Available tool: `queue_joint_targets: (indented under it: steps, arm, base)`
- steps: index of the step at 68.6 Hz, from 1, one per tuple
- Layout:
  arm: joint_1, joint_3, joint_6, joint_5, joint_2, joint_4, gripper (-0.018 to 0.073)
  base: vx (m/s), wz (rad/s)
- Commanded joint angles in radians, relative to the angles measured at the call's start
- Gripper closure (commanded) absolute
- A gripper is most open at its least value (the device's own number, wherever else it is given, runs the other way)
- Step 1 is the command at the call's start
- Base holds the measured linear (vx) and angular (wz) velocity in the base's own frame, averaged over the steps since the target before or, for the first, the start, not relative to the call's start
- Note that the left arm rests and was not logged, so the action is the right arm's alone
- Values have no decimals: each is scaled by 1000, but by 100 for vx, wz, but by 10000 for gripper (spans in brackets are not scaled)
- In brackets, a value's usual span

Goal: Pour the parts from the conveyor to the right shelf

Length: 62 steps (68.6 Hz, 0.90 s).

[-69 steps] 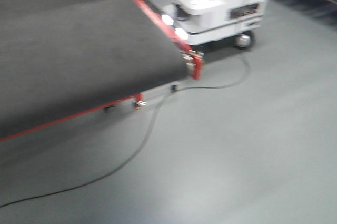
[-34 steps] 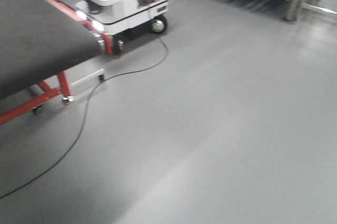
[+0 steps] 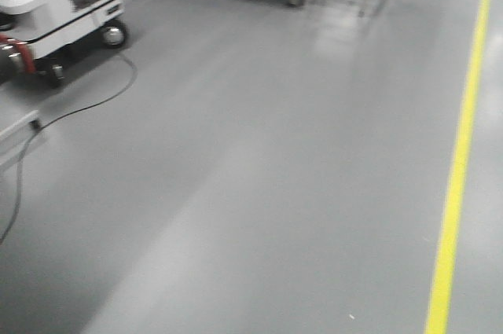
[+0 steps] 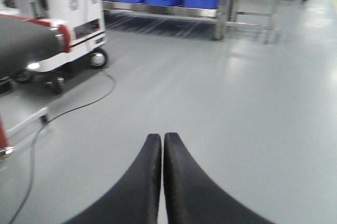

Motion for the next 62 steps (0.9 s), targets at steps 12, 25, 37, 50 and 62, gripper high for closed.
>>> queue_joint_targets:
  steps: [12, 25, 37, 50, 62]
  arm:
    - [-4, -27, -3, -82, 12, -1, 565]
    - [-4, -27, -3, -82, 12, -1, 565]
    - [-4, -27, -3, -82, 12, -1, 565]
    - [-4, -27, -2, -82, 12, -1, 565]
    - [-4, -27, -3, -82, 12, -1, 565]
  base:
    - [-25, -71]
    - [-20, -78]
    - [-17, -76]
    - [-13, -60]
    - [-5, -31]
